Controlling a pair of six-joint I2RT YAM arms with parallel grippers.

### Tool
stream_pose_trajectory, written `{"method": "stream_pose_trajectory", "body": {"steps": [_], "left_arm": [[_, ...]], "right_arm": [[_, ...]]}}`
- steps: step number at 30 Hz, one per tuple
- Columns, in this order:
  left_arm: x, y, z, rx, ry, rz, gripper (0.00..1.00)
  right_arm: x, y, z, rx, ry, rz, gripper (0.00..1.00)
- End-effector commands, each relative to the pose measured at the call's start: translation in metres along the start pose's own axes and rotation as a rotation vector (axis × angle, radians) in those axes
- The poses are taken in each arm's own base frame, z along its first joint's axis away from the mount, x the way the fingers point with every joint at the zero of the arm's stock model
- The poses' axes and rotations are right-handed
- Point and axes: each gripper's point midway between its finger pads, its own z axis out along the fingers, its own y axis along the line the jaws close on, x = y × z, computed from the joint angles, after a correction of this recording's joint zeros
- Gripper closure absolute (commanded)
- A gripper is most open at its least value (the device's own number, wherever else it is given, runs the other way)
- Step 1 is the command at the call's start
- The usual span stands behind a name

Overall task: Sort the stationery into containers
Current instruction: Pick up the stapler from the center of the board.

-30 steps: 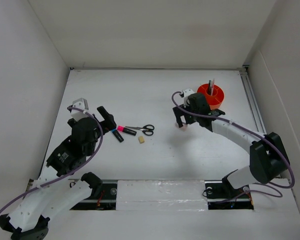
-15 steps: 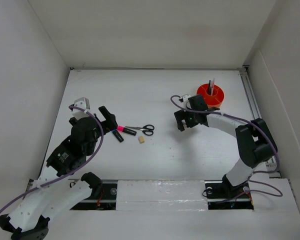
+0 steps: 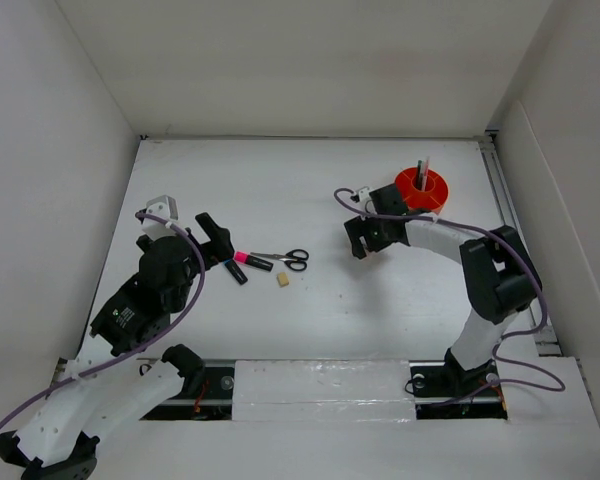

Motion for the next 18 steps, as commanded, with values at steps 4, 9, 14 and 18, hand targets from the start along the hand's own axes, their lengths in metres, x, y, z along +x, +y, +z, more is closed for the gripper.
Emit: {"method": "stream_pose_trajectory", "body": {"steps": [4,9,14,18], "left_arm": [[-0.006,-0.004,0.0,0.021,-0.02,-0.009,0.0],[-0.006,-0.004,0.0,0.021,-0.02,-0.009,0.0],[-0.006,-0.004,0.0,0.021,-0.02,-0.009,0.0],[-0.007,-0.006,0.0,0.025,-0.027,-0.014,0.0]], "right_arm": [[-0.011,0.006,-0.007,-0.006,-0.003,-0.028,0.27],[0.0,0.008,-0.004,-0.005,0.041,-0.031,0.48],[-0.003,0.011,-0.003,0.007,0.044,-0.046,0.83],[-0.009,0.006,-0.009,0.042,0.024,-0.037,1.0]]}}
